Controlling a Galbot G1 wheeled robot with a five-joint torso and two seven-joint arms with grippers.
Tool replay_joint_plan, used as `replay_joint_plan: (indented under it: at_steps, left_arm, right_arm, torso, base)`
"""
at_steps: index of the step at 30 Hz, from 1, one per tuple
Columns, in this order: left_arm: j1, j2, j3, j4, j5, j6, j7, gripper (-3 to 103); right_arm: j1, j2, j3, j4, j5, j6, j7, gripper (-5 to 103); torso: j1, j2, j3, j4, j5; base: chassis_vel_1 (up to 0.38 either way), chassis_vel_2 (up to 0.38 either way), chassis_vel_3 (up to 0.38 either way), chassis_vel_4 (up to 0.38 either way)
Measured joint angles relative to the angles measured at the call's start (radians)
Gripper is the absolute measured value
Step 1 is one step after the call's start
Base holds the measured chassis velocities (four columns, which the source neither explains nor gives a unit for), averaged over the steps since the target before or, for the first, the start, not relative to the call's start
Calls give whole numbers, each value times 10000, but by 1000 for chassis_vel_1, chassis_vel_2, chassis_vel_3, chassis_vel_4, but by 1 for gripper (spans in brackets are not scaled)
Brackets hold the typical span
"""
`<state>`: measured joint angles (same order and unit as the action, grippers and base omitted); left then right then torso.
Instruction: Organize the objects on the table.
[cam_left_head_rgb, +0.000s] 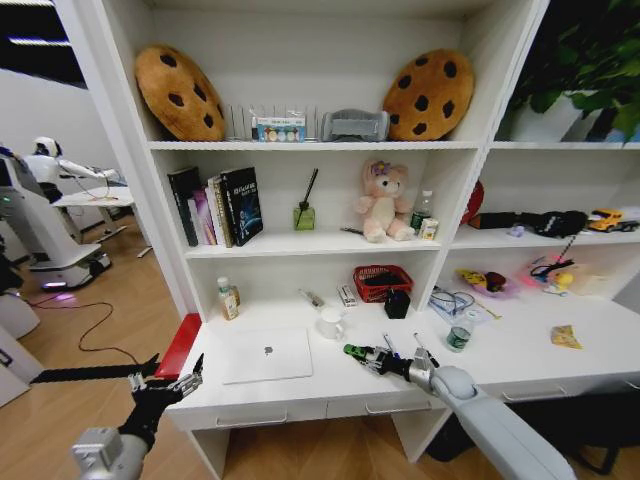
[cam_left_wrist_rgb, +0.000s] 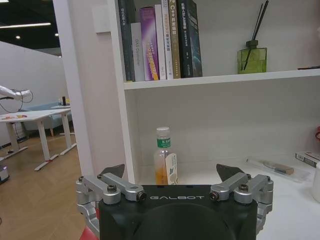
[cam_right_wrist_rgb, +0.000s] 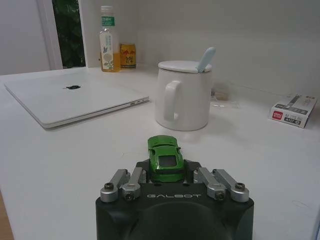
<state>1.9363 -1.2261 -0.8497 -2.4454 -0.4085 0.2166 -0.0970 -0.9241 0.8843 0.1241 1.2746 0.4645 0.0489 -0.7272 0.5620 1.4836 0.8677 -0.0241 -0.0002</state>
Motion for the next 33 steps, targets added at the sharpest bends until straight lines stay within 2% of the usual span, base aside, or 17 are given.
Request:
replay_joint_plan:
  at_steps: [6,11,17,19,20,22,23,25,27,28,29,30,31,32,33]
  left_arm:
    - [0,0,0,0,0,0,0,100]
    - [0,0,0,0,0,0,0,100]
    - [0,0,0,0,0,1,0,100]
    - [0,0,0,0,0,1,0,100]
    - [0,0,0,0,0,1,0,100]
    - [-1,0,1,0,0,1,1,100]
    - [-1,0,0,0,0,1,2,100]
    - [-1,0,0,0,0,1,1,100]
    - [-1,0,0,0,0,1,1,100]
    - [-1,0,0,0,0,1,1,100]
    - [0,1,0,0,0,1,-6,100]
    - [0,0,1,1,0,2,-4,100]
    - [0,0,1,1,0,2,-4,100]
    - [-2,1,1,1,0,2,1,100]
    - [-2,1,1,1,0,2,1,100]
  right_arm:
    - [-174,-29,112,201,6,22,-40,36]
    - [-799,-374,816,1165,267,-26,-152,36]
    - [-1729,-1435,2322,2880,1060,-46,-398,36]
    - [-1704,-2203,2964,3631,1801,-204,-406,36]
    - [-1704,-2203,2964,3631,1801,-204,-406,36]
    - [-1402,-2725,3220,3943,2376,-376,-382,36]
    - [-883,-3238,3216,4092,3029,-613,-297,36]
    - [-406,-3514,3074,4107,3400,-785,-228,36]
    - [1193,-3867,2068,3843,4061,-1042,-30,36]
    - [1193,-3867,2068,3843,4061,-1042,-30,36]
    - [2041,-3893,1476,3596,4217,-1178,51,36]
    - [3429,-3824,405,3208,4478,-1404,195,36]
    - [3429,-3824,405,3208,4478,-1404,195,36]
    - [4432,-3659,-471,2904,4657,-1562,251,36]
    - [4432,-3659,-471,2904,4657,-1562,251,36]
  torso:
    - [1,-1,1,2,4]
    - [0,-1,0,2,4]
    - [0,-1,0,-3,4]
    - [-1,0,0,-2,1]
    - [-1,0,0,-2,1]
    - [-1,0,-1,0,-1]
    - [0,-1,-1,-1,4]
    - [0,0,-1,0,-2]
    - [0,0,-1,0,-2]
    - [0,0,-1,0,-2]
    - [0,-1,0,-2,7]
    - [0,-1,0,2,0]
    - [0,-1,0,2,0]
    - [-1,-1,0,-1,3]
    - [-1,-1,0,-1,3]
  base:
    - [0,0,0,0]
    - [0,0,0,0]
    - [0,0,0,0]
    - [0,0,0,0]
    - [0,0,0,0]
    - [0,0,0,0]
    - [0,0,0,0]
    - [0,0,0,0]
    - [0,0,0,0]
    - [0,0,0,0]
    - [0,0,0,0]
    - [0,0,0,0]
    - [0,0,0,0]
    - [0,0,0,0]
    - [0,0,0,0]
